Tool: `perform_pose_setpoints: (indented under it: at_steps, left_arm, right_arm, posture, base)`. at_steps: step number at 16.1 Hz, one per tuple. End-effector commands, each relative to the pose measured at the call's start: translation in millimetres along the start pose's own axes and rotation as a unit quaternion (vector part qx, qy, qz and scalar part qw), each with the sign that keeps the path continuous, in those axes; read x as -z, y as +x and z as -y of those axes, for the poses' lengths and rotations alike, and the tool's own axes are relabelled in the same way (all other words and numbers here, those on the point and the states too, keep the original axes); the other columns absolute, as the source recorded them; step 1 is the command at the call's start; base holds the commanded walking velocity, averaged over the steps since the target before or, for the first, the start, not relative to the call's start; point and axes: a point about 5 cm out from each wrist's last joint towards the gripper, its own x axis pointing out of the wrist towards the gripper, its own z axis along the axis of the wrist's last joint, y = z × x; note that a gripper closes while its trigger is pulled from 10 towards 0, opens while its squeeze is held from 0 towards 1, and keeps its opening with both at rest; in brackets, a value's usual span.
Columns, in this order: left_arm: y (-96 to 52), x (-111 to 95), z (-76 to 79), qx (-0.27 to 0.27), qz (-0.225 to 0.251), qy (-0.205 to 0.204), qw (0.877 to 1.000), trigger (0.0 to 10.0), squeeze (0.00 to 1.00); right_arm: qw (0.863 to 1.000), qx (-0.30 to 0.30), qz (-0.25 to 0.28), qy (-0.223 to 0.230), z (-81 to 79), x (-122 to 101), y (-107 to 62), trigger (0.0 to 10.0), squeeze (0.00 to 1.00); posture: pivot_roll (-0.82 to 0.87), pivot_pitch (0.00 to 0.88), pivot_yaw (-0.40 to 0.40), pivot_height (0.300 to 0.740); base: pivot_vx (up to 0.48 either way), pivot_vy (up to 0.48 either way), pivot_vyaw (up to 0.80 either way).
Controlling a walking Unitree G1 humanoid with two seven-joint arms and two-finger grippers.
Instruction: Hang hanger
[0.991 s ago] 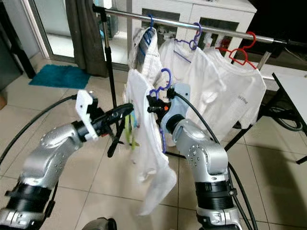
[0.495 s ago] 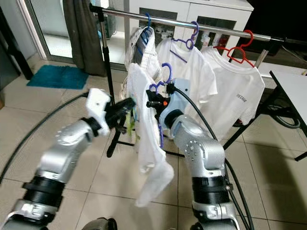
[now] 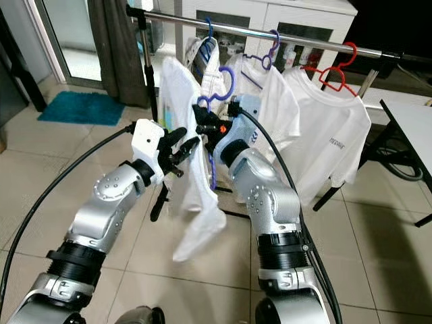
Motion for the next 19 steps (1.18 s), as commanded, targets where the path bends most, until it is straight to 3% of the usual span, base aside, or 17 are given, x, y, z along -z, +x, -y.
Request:
perform_pose_setpoints:
  at_steps: [1, 3, 6, 7, 9, 10, 11, 14, 19]
  left_arm:
    - [3.8, -7.8, 0.1, -0.001, 0.016, 0.008, 1.0, 10.0, 1.0]
    - [4.5, -10.8, -3.3, -0.019, 0.021, 0.042, 0.999, 10.0, 1.0]
    - [6.2, -13.3, -7.7, -0.037, 0.032, 0.043, 0.998, 10.0, 1.0]
    - [8.1, -11.1, -11.5, -0.044, 0.022, 0.043, 0.998, 10.0, 0.0]
    - [10.4, -7.0, -17.6, -0.052, 0.009, 0.039, 0.998, 10.0, 0.0]
    - [11.2, -7.0, -19.8, -0.049, 0.01, 0.035, 0.998, 0.9, 0.0]
    - [12.1, -8.9, -19.8, -0.038, 0.017, 0.032, 0.999, 0.0, 0.0]
    - [14.6, -9.4, -12.8, -0.007, 0.022, 0.041, 0.999, 0.0, 0.0]
    - [13.7, -8.5, -11.6, -0.001, 0.028, 0.04, 0.999, 0.0, 0.0]
  right_arm:
    - [1.0, -0.013, 0.021, -0.004, -2.5, -9.3, 2.1, 10.0, 0.0]
    - [1.0, -0.015, 0.021, -0.014, -1.6, -6.8, 1.5, 10.0, 0.0]
    - [0.999, -0.02, 0.017, -0.028, -1.9, -5.9, -1.5, 10.0, 0.0]
    - [0.999, -0.028, 0.015, -0.035, -4.0, -5.8, -2.9, 10.0, 0.0]
    - [0.998, -0.044, 0.016, -0.042, -8.1, -6.1, -4.6, 10.0, 0.0]
    - [0.998, -0.05, 0.017, -0.042, -9.9, -6.3, -5.4, 10.0, 0.0]
    - [0.998, -0.053, 0.017, -0.043, -11.0, -6.1, -6.3, 10.0, 0.0]
    - [0.998, -0.048, 0.014, -0.043, -10.2, -4.4, -7.9, 10.0, 0.0]
    - [0.998, -0.039, 0.011, -0.04, -7.4, -3.7, -7.6, 10.0, 0.0]
  posture:
    - [-0.1, 0.0, -0.046, 0.74]
    - [-0.11, 0.0, -0.044, 0.74]
    - [-0.11, 0.0, -0.044, 0.74]
    - [-0.11, 0.0, -0.041, 0.74]
    - [-0.12, 0.0, -0.037, 0.74]
    - [-0.12, 0.0, -0.036, 0.74]
    - [-0.12, 0.0, -0.035, 0.74]
    - [-0.12, 0.0, -0.034, 0.74]
    - [-0.12, 0.0, -0.04, 0.74]
  base:
    - [0.0, 0.0, 0.0]
    - [0.0, 0.0, 0.0]
    - [0.0, 0.0, 0.0]
    - [0.0, 0.0, 0.0]
    - [0.0, 0.0, 0.0]
    - [0.0, 0.0, 0.0]
    - [0.0, 0.0, 0.0]
    - [0.0, 0.0, 0.0]
    - [0.0, 0.0, 0.0]
